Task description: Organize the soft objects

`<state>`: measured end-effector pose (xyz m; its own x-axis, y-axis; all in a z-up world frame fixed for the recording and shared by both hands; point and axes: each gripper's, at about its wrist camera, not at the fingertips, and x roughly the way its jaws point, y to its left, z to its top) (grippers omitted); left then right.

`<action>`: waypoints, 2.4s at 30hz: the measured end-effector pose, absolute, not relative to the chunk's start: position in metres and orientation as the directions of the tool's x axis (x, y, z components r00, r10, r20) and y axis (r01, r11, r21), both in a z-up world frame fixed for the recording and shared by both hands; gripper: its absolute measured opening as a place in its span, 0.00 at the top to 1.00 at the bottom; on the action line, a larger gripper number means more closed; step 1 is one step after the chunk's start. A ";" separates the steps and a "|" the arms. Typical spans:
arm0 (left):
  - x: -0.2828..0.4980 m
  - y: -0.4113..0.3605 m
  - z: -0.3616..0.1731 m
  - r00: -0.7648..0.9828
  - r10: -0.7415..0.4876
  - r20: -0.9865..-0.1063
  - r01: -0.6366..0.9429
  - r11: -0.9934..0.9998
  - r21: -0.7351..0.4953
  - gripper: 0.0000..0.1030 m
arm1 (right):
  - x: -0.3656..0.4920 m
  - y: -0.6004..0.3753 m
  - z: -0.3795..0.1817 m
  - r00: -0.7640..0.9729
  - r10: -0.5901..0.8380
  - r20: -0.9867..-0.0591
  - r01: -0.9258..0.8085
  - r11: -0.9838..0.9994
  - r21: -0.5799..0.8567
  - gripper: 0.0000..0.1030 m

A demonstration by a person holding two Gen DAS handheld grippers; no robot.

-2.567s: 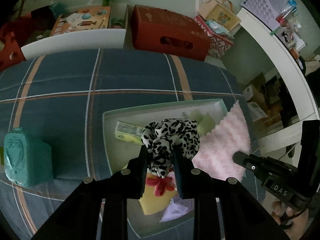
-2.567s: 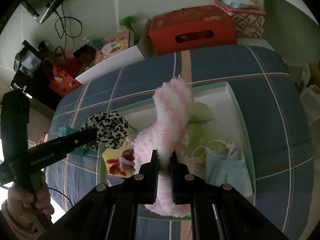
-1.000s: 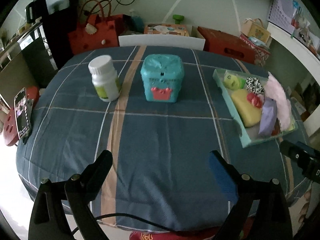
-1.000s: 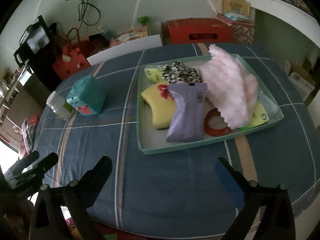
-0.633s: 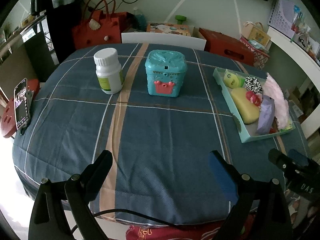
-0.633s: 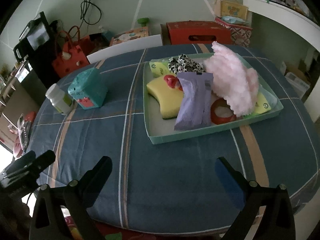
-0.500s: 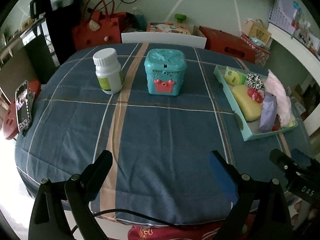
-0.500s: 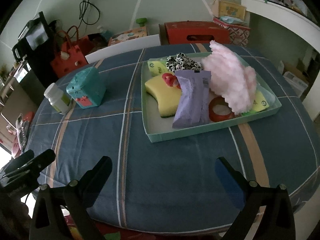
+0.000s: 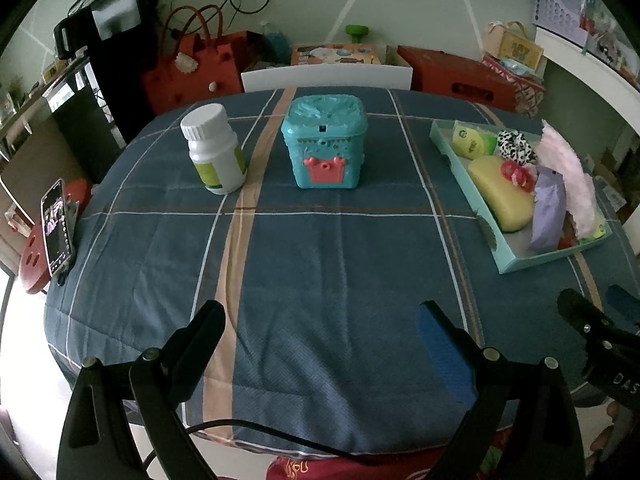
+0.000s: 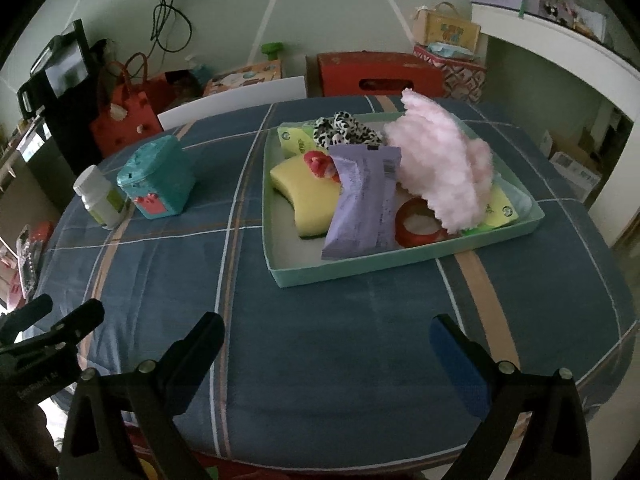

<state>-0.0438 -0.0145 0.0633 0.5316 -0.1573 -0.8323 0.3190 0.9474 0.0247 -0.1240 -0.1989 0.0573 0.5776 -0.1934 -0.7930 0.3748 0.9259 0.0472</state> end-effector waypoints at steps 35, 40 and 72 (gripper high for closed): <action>-0.050 -0.030 0.052 0.526 -0.109 -0.844 0.355 0.929 0.101 0.06 | -0.130 -0.203 0.059 0.578 -0.270 -0.770 0.424 0.906 0.000 0.00; -0.049 -0.030 0.051 0.523 -0.109 -0.845 0.358 0.928 0.102 0.06 | -0.130 -0.203 0.059 0.579 -0.272 -0.768 0.426 0.905 0.000 0.00; -0.048 -0.030 0.048 0.515 -0.106 -0.851 0.359 0.928 0.101 0.07 | -0.132 -0.202 0.059 0.577 -0.278 -0.768 0.432 0.902 -0.001 0.00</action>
